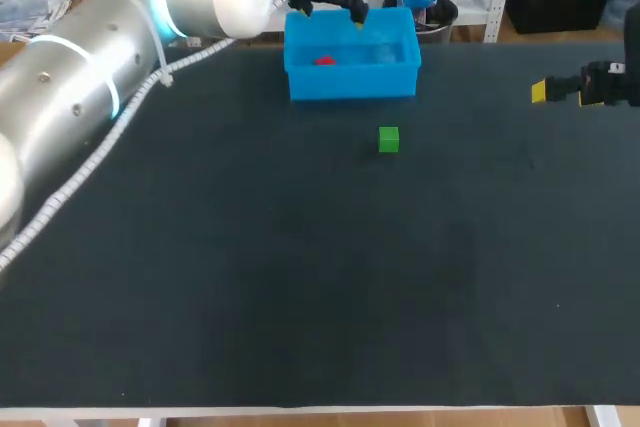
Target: Use the left arm to pick the red cube and place it into the blue plastic box first, then use the right arm to grasp the green cube and put it into the same blue plastic box after the first action is fully finished.
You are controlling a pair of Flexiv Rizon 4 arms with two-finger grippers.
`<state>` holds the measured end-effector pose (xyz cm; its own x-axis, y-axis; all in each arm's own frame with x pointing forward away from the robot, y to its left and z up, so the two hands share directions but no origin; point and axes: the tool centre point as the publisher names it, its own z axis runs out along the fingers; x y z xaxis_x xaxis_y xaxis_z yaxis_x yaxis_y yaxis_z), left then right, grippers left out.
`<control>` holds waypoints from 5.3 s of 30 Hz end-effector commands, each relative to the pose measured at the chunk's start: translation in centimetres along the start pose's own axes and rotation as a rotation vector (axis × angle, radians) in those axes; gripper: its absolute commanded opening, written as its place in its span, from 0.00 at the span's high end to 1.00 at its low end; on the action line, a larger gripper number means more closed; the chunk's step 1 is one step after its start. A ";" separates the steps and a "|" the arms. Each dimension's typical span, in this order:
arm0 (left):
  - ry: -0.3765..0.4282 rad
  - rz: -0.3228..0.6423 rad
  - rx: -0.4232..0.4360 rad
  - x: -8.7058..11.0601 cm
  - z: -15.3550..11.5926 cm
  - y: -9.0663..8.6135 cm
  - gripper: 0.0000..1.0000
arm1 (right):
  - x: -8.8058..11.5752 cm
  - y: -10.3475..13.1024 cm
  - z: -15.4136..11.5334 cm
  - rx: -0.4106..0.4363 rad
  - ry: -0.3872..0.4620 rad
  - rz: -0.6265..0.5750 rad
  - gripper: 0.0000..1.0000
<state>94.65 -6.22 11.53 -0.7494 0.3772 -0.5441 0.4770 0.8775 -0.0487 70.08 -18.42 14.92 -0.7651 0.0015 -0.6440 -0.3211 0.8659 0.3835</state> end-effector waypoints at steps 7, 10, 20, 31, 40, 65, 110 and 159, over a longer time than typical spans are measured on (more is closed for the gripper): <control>-0.157 0.083 0.004 13.2 -11.5 -0.4 0.00 | 0.0 0.0 0.0 0.000 0.001 0.000 0.00; -0.175 0.104 0.001 16.1 -13.7 -0.5 0.00 | 0.0 0.0 0.0 0.000 0.001 0.000 0.00; -0.246 0.134 0.033 24.5 -18.8 -1.3 0.00 | 0.0 0.0 0.0 0.000 0.001 0.000 0.00; -0.257 0.158 0.081 30.3 -20.4 -2.8 0.00 | 0.0 0.0 0.0 0.000 0.001 0.000 0.00; -0.258 0.140 0.091 30.8 -19.8 -2.9 0.00 | 0.0 0.0 0.0 0.000 0.001 0.000 0.00; -0.219 0.196 0.190 26.6 -18.7 -0.8 0.00 | 0.0 0.0 0.0 0.000 0.001 0.000 0.00; -0.196 0.218 0.197 26.2 -18.6 -1.1 0.00 | 0.0 5.7 6.4 0.211 0.180 0.024 0.00; -0.196 0.218 0.197 26.2 -18.6 -1.1 0.00 | 0.8 10.0 16.4 0.666 0.335 0.062 0.00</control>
<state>65.94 8.02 12.95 -0.5307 0.4700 -0.7053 0.7058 0.7058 -0.0607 75.76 -1.42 7.34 -0.9372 -0.0007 -0.3489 0.0515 0.9888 -0.1403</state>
